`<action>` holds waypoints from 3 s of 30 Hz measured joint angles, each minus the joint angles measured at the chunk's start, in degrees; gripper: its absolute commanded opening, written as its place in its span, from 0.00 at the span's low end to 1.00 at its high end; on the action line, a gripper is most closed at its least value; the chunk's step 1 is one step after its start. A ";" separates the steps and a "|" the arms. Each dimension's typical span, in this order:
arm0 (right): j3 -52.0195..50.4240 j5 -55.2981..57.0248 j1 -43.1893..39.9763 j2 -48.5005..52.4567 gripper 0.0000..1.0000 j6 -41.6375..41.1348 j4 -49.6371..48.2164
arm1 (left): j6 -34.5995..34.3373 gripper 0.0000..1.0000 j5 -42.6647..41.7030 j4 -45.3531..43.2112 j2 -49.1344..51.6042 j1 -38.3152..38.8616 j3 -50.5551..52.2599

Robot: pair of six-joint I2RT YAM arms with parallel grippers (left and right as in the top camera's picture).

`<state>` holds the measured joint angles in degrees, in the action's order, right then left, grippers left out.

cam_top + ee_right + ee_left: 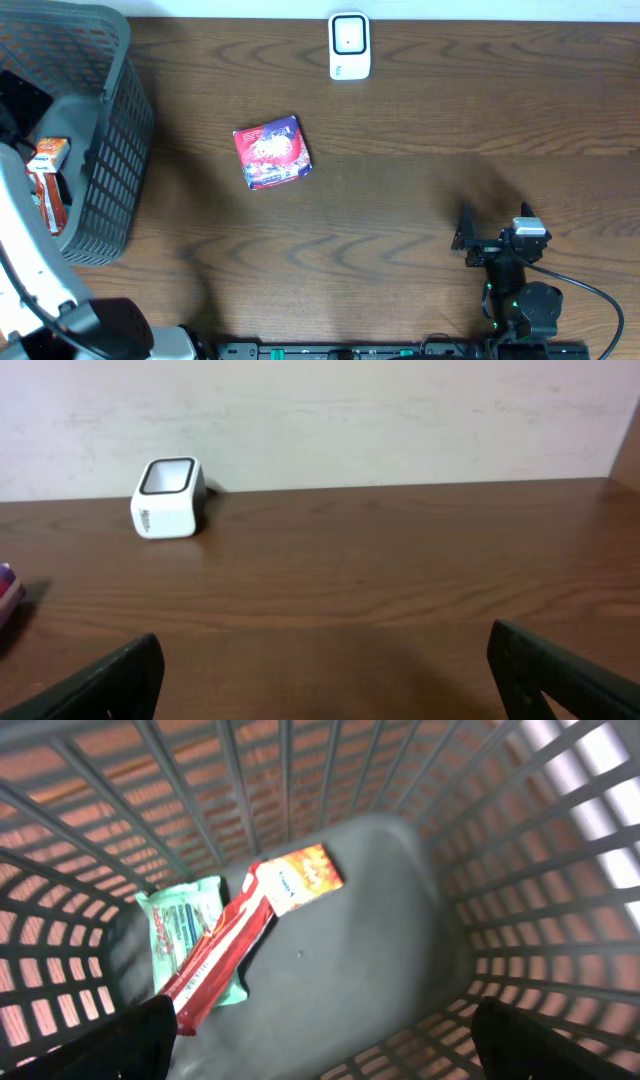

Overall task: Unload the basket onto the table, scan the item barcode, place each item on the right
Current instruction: 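Return the left gripper into the basket toward the red snack bar, then grasp the red-white snack bar with the left gripper and lift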

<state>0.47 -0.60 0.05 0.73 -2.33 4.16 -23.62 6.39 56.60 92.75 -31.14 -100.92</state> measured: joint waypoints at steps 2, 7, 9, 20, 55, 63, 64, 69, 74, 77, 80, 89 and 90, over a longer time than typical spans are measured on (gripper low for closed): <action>0.00 0.00 0.00 0.00 0.99 0.00 0.00 | -0.17 0.94 0.02 0.04 1.36 0.02 0.42; 0.00 0.00 0.00 0.00 0.99 0.02 0.00 | -0.20 0.94 0.02 -0.15 2.32 0.02 0.83; 0.00 0.00 0.00 0.00 0.99 0.02 0.00 | -0.20 0.95 0.02 -0.24 2.29 0.02 0.83; 0.00 0.00 0.00 0.00 0.99 0.00 0.00 | -0.20 0.94 0.02 -0.24 2.29 0.00 0.83; 0.00 0.00 0.00 0.00 0.99 0.00 0.00 | 0.04 0.94 9.11 0.66 16.17 0.00 1.25; 0.00 0.00 0.00 0.00 0.99 0.00 0.00 | 0.42 0.94 10.73 4.33 23.65 -1.16 1.92; 0.00 0.00 0.00 0.00 0.99 0.00 0.00 | 0.50 0.94 10.73 4.76 24.46 -1.57 1.92; 0.00 0.00 0.00 0.00 0.99 0.00 0.00 | 0.68 0.93 10.75 6.64 26.88 -3.76 2.05; 0.00 0.00 0.00 0.00 0.99 0.00 0.00 | 1.18 0.80 11.17 7.04 27.17 -5.68 3.54; 0.00 0.00 0.00 0.00 0.99 0.00 0.00 | 1.62 0.79 11.21 6.62 27.17 -5.88 4.85; 0.00 0.00 0.00 0.00 0.99 0.00 0.00 | 2.49 0.76 9.81 5.86 27.17 -5.86 5.73; 0.00 0.00 0.00 0.00 0.99 0.00 0.00 | 4.61 0.33 7.02 4.50 27.17 -5.81 8.66; 0.00 0.00 0.00 0.00 0.99 0.00 0.00 | 4.59 0.22 6.97 4.50 27.17 -5.81 8.68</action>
<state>0.47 -0.60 0.05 0.73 -2.33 4.16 -19.03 13.37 61.10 119.92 -36.95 -92.25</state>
